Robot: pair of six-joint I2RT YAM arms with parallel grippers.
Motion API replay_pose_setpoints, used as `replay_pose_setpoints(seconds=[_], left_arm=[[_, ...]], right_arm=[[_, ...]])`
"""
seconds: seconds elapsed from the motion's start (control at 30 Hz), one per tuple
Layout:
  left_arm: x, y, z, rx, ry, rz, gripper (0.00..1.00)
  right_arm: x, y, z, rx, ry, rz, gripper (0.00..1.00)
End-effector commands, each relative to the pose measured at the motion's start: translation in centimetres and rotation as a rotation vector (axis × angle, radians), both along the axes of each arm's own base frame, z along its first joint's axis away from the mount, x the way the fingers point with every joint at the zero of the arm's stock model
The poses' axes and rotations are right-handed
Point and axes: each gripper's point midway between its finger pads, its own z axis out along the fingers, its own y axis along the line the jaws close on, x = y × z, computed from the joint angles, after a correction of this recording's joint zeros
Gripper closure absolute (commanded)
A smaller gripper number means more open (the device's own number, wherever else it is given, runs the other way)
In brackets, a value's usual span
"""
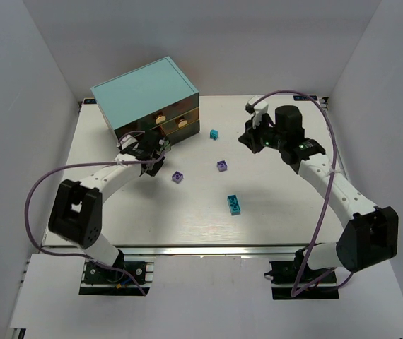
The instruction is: Sort the legos into containers by color
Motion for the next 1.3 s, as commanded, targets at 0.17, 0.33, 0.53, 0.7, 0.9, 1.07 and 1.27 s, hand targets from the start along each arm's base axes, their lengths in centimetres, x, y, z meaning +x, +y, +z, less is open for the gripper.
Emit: replay_pose_setpoints(seconds=[0.17, 0.33, 0.53, 0.7, 0.9, 1.07, 1.27], left_arm=[[4.4, 1.7, 1.5, 0.000, -0.073, 0.222, 0.82], [5.9, 3.3, 2.2, 0.018, -0.112, 0.271, 0.72], [7.2, 4.1, 3.0, 0.045, -0.142, 0.267, 0.61], [7.5, 3.7, 3.5, 0.021, -0.177, 0.249, 0.56], [7.5, 2.5, 4.4, -0.015, -0.226, 0.211, 0.49], [7.1, 2.6, 5.3, -0.041, -0.276, 0.215, 0.32], [7.0, 3.2, 4.9, -0.013, -0.252, 0.218, 0.22]], right_arm=[[-0.3, -2.6, 1.7, 0.059, -0.022, -0.059, 1.00], [-0.3, -3.8, 1.1, 0.052, -0.012, -0.082, 1.00], [-0.2, -4.7, 0.3, 0.039, 0.002, -0.090, 1.00], [-0.1, -5.3, -0.5, 0.027, 0.016, -0.097, 1.00], [-0.2, -5.5, -1.0, 0.022, 0.027, -0.090, 1.00], [-0.1, -5.5, -1.2, 0.024, 0.035, -0.086, 1.00], [0.0, -5.9, -1.3, 0.024, 0.039, -0.094, 1.00]])
